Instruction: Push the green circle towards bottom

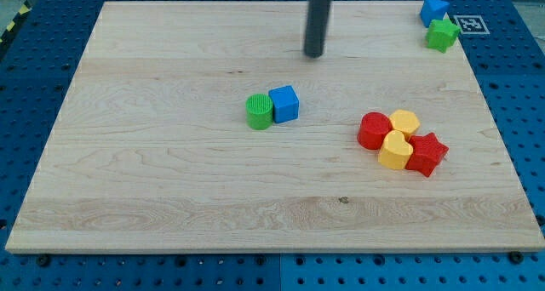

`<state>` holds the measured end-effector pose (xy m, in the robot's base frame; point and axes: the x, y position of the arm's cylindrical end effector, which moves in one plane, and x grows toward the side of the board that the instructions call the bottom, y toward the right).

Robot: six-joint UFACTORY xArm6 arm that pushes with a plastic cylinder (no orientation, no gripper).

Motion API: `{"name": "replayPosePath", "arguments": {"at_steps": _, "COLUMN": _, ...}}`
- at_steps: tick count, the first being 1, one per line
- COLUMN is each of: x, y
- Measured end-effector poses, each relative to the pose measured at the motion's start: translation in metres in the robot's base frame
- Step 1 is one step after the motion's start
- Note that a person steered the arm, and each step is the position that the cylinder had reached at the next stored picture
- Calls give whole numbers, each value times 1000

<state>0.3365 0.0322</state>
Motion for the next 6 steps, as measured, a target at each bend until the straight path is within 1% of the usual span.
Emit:
{"name": "replayPosePath", "arguments": {"at_steps": 1, "x": 38, "y": -54}}
{"name": "replayPosePath", "arguments": {"at_steps": 2, "x": 68, "y": -61}}
{"name": "replayPosePath", "arguments": {"at_steps": 3, "x": 110, "y": -58}}
{"name": "replayPosePath", "arguments": {"at_steps": 4, "x": 122, "y": -46}}
{"name": "replayPosePath", "arguments": {"at_steps": 5, "x": 109, "y": -26}}
{"name": "replayPosePath", "arguments": {"at_steps": 6, "x": 87, "y": -13}}
